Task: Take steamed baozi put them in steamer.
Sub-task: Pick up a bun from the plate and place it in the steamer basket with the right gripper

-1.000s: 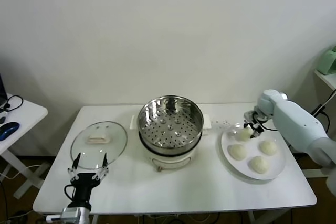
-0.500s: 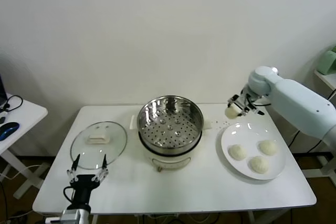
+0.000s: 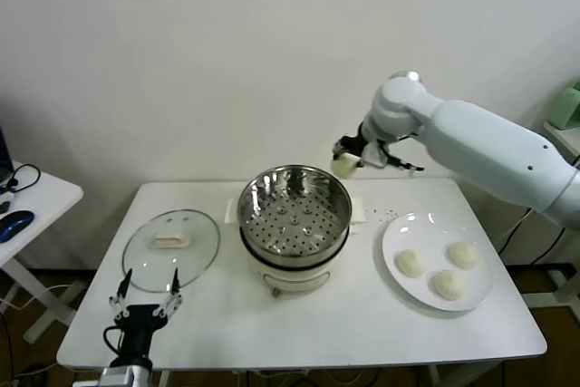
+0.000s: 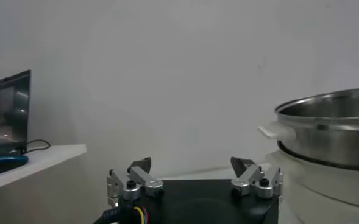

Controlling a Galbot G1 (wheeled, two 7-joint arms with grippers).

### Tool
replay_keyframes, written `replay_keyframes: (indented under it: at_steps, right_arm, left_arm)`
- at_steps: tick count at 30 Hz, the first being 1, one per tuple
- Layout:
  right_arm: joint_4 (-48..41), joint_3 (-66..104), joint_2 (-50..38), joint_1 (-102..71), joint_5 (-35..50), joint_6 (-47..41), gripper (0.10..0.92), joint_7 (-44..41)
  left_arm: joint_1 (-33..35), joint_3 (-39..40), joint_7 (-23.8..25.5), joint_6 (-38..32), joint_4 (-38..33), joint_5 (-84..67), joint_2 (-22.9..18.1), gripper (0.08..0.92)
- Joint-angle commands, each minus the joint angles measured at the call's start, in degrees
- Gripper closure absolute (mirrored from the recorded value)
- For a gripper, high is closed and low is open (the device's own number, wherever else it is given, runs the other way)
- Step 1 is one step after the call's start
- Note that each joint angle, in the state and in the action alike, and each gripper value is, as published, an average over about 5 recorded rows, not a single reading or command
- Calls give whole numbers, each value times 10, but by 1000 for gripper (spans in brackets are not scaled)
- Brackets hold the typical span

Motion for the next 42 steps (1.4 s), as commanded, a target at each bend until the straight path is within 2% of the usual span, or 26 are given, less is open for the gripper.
replay_keyframes:
  at_steps: [1,17,34,37,42]
  right_arm:
    - [-4,-16,89,-10,-51,19,440,3]
    - [-113,-16,131,-97,-153,25,432,22]
    - [-139,-5,147,-124,-185,39,416,37]
    - [-143,-1,148,-126,-189,43,380,43]
    - [-139,7,144,-123,-192,59,269,44]
  left_arm:
    - [6,3,0,-3,2,0,9,177]
    - [-11,11,0,6,6,5,18,177]
    - [-23,14,-5,11,22,4,15,177]
    - [-24,14,-5,11,24,4,14,177]
    - [-24,14,-6,11,24,4,13,177]
